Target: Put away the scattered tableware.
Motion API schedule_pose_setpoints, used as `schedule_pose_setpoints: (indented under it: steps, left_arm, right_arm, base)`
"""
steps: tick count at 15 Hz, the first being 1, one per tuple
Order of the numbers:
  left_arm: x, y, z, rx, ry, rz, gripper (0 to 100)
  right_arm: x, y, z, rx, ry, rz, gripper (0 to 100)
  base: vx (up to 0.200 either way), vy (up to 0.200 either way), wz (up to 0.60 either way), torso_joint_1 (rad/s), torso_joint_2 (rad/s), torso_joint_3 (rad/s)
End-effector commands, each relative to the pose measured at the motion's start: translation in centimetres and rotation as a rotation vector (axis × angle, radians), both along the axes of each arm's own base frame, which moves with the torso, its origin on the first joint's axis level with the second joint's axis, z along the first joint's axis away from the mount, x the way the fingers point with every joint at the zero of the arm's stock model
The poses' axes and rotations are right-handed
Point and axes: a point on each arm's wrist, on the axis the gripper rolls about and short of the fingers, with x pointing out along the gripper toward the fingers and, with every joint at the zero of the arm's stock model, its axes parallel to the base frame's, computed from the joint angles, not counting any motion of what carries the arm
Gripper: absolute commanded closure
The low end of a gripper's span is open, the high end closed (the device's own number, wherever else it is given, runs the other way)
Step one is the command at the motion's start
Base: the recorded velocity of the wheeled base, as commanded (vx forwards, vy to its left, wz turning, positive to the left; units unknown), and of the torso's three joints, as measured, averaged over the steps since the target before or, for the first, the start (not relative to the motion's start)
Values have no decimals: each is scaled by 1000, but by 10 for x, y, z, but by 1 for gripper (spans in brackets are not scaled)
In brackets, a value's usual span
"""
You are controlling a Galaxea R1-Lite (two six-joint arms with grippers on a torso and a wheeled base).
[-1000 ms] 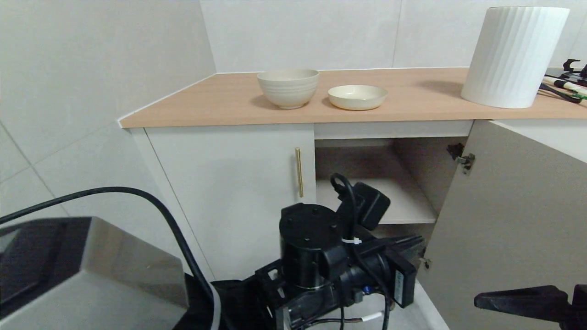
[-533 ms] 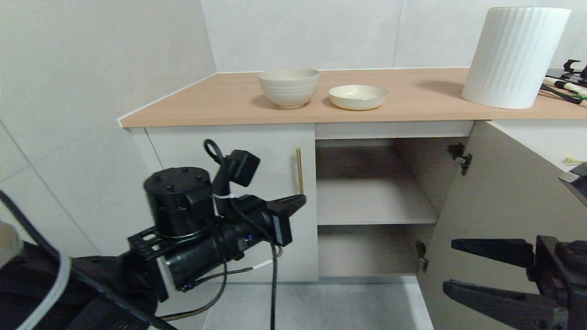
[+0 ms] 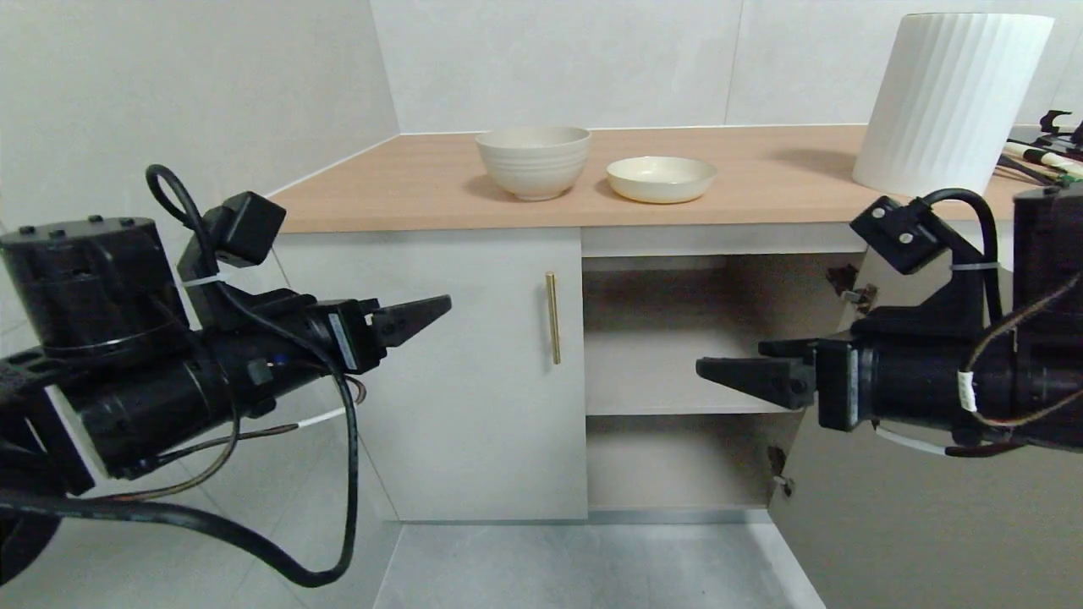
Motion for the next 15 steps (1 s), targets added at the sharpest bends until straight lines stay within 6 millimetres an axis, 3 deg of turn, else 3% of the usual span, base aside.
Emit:
schedule_pose_setpoints:
  steps: [1, 2, 5, 13, 15]
  left_arm:
    - [-29, 19, 36, 1, 1, 23, 0]
    - [-40, 21, 43, 22, 45, -1, 0]
    - [-62, 24, 55, 12, 80, -120, 0]
    - [-62, 24, 55, 13, 78, -125, 0]
    - [-62, 24, 55, 13, 77, -123, 0]
  right_arm:
    - [21, 8, -10, -37, 21, -69, 0]
    - [19, 5, -14, -48, 29, -77, 0]
    - [2, 3, 3, -7, -29, -40, 0]
    - [-2, 5, 5, -15, -29, -53, 0]
    - [-5, 8, 4, -29, -26, -64, 0]
  base:
    - [0, 0, 0, 0, 0, 0]
    - [0, 0, 0, 0, 0, 0]
    - [0, 0, 0, 0, 0, 0]
    - [0, 0, 0, 0, 0, 0]
    - [200, 0, 0, 0, 0, 0]
